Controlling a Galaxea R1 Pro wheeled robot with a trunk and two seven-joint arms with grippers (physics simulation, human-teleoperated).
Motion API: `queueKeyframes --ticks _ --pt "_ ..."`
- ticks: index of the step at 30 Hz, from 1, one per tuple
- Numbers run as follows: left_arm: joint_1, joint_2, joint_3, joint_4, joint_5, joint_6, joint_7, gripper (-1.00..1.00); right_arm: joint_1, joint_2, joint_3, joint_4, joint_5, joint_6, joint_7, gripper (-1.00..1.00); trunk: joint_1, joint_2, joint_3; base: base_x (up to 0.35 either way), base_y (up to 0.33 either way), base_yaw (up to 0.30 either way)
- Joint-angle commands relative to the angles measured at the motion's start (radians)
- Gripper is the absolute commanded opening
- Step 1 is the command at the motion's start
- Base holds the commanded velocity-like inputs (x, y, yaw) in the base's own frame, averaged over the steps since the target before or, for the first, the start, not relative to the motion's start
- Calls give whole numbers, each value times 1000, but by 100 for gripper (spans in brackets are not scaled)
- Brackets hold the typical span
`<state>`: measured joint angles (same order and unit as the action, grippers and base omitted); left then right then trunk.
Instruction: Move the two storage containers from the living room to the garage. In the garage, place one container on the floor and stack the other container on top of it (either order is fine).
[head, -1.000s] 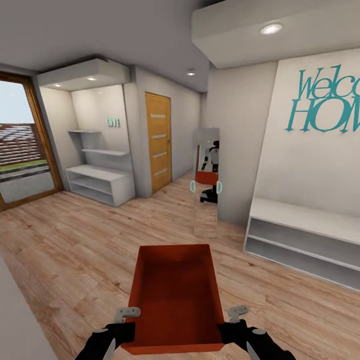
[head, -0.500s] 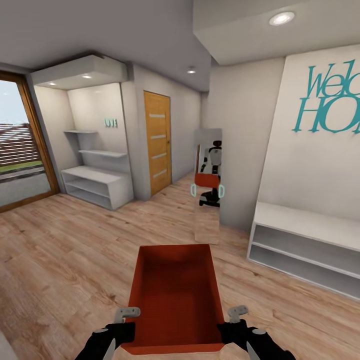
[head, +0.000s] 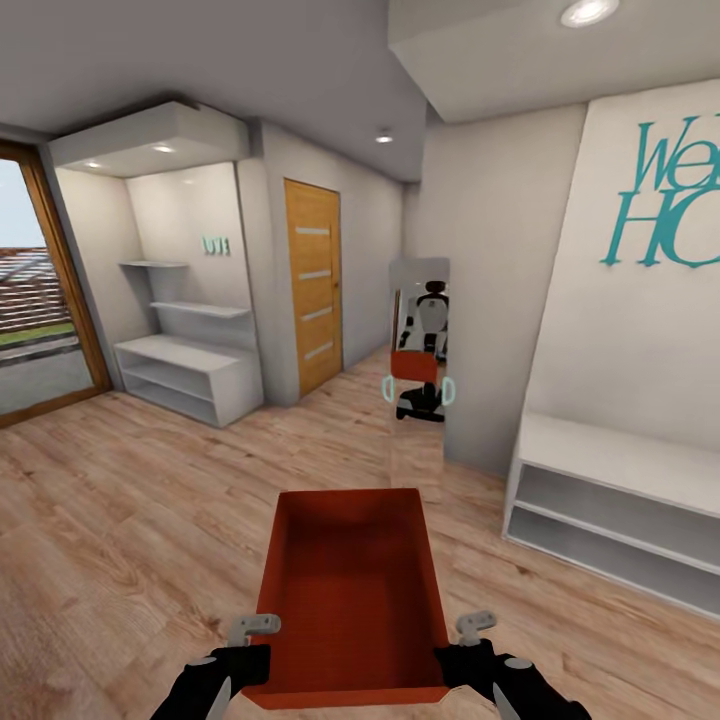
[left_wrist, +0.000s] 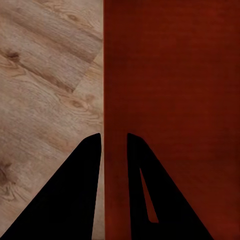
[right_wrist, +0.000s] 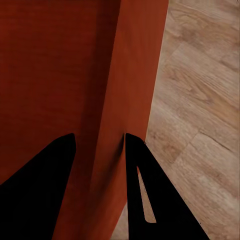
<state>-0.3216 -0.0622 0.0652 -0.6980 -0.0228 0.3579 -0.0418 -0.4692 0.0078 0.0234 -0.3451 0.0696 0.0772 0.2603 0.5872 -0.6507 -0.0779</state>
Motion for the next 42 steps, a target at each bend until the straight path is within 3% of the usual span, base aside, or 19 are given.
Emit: queueKeyframes --ticks 1,20,42 --pt "-1 18 8 0 -28 6 20 -100 0 -1 21 -5 -11 -13 80 -100 1 -1 -2 328 0 0" --pt "-1 18 8 0 -28 6 20 -100 0 0 21 -5 -10 -13 80 -100 1 -1 -2 328 28 0" --pt "-1 18 8 0 -28 6 20 -100 0 -1 21 -5 -7 -13 80 -100 1 -1 -2 288 198 0"
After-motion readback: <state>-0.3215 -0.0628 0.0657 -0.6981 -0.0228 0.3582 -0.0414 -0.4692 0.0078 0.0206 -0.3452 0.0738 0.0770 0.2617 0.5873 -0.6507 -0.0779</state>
